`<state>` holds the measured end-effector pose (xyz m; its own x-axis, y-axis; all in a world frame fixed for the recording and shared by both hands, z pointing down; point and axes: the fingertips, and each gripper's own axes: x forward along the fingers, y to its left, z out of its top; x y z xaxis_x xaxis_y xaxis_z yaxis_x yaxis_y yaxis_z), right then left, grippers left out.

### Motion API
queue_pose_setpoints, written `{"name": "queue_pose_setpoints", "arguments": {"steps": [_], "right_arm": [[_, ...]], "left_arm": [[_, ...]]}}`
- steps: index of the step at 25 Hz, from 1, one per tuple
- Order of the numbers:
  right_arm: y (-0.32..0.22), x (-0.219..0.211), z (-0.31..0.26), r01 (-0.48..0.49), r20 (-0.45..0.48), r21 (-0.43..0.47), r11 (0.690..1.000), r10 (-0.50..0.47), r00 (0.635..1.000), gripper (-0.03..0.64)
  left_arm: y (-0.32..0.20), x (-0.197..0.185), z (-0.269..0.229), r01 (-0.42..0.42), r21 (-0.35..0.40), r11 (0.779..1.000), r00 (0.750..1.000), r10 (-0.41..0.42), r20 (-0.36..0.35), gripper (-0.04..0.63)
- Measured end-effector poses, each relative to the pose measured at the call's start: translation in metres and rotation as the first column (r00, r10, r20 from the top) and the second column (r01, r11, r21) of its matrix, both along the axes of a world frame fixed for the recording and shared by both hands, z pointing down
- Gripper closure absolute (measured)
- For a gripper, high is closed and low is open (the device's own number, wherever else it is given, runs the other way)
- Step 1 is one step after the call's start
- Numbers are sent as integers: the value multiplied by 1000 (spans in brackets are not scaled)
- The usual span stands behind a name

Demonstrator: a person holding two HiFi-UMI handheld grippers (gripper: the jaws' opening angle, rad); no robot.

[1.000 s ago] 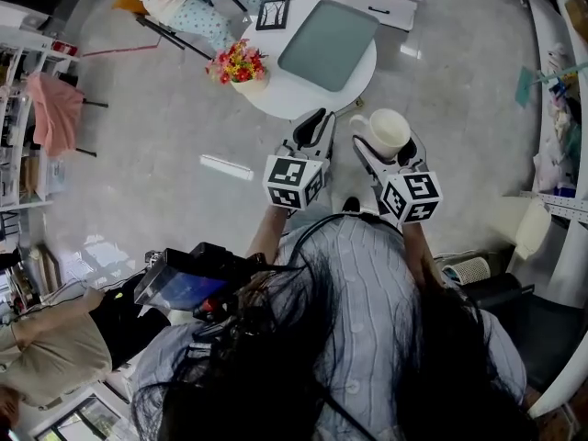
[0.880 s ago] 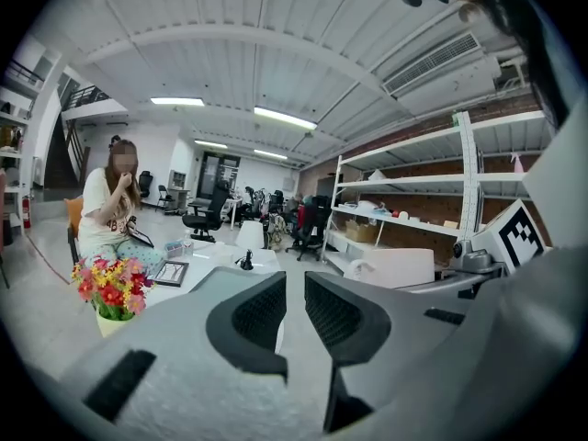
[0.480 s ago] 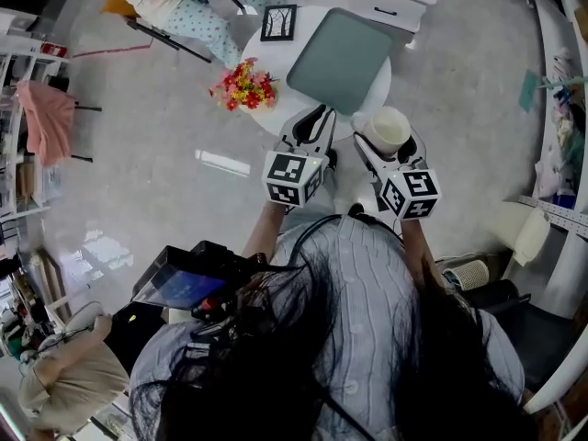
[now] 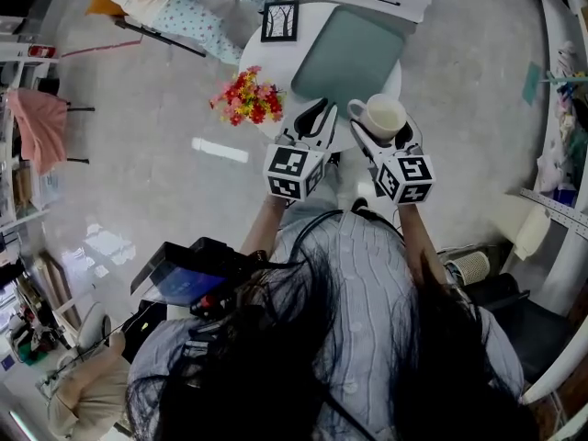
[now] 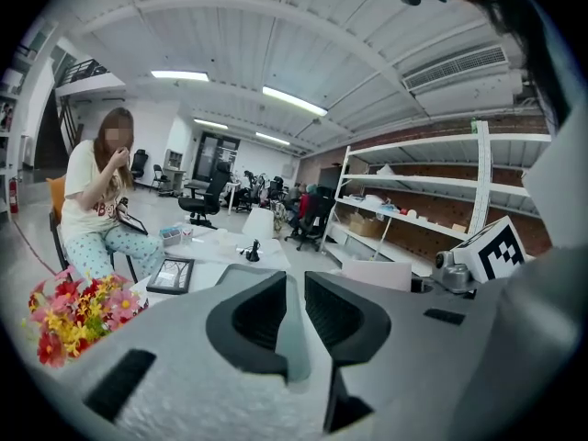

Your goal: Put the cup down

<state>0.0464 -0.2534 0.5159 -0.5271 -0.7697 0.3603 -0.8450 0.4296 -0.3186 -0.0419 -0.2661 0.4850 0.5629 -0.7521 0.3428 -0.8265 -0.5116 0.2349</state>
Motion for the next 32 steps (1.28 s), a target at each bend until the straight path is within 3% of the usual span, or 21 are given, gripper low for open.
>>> {"name": "queue_pose_setpoints", "arguments": {"steps": [14, 32], "right_arm": [[-46, -8, 54, -38, -40, -94, 995, 35, 999, 202], [-76, -32, 136, 21, -151, -212, 977, -54, 987, 202]], "left_arm": [[-42, -1, 32, -43, -64, 997, 999, 43, 11, 523], [-58, -11, 59, -42, -120, 992, 998, 46, 31, 523]]}}
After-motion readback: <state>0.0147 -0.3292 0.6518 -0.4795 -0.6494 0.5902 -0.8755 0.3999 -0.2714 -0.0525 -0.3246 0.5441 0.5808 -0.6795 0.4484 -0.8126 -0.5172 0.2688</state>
